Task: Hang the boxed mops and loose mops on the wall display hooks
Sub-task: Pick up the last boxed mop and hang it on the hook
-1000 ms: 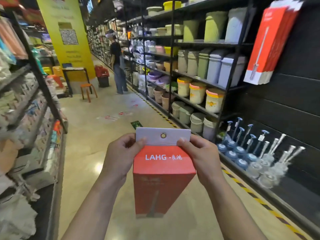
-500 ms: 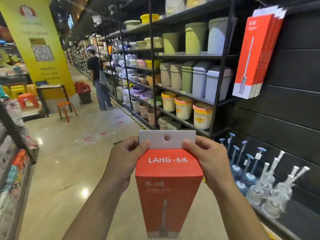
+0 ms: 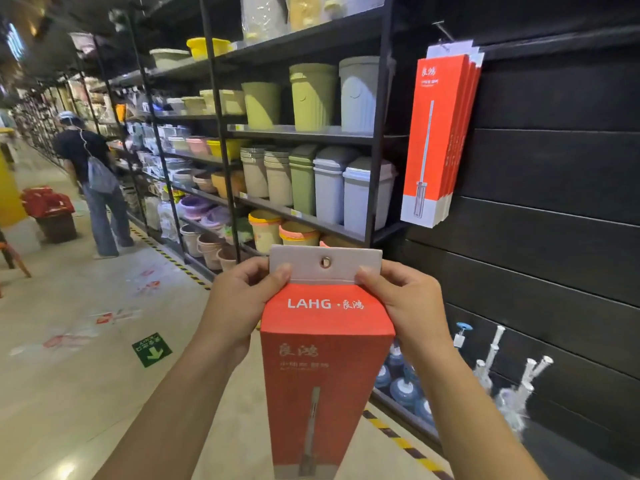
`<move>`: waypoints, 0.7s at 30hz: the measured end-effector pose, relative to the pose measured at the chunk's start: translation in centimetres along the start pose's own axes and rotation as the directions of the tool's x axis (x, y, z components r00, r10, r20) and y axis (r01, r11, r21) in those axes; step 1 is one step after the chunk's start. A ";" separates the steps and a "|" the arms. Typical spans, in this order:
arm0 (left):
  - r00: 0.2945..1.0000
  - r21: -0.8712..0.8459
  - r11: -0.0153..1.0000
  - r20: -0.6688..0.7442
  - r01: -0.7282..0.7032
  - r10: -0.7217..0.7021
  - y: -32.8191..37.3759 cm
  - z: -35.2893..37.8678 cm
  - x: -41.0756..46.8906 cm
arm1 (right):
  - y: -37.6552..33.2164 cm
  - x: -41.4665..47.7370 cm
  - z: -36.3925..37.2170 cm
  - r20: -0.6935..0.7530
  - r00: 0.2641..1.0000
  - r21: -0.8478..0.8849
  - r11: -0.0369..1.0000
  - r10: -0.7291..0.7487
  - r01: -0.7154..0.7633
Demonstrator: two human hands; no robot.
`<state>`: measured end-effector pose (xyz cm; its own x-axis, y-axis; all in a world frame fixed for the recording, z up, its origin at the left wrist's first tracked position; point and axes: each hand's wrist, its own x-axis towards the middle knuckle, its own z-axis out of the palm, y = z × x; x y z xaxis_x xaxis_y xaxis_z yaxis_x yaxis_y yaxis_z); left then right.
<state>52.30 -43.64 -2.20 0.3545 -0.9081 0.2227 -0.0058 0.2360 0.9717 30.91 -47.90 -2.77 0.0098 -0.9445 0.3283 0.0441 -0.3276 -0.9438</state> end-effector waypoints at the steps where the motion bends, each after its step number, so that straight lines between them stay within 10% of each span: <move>1: 1.000 -0.006 1.000 0.017 -0.001 0.001 -0.4 0.8 2.1 | 0.4 1.8 -0.1 -0.016 1.000 -0.004 1.000 -0.003 0.003; 21: 0.921 -0.109 0.994 0.384 -0.027 0.067 -3.7 20.2 38.8 | 4.4 35.1 -5.9 -0.352 0.925 -0.178 0.981 -0.142 0.083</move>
<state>47.15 -86.76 4.45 -0.0331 -0.9532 0.3006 0.0865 0.2969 0.9510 25.61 -82.66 4.41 -0.3485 -0.8359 0.4241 -0.1333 -0.4036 -0.9051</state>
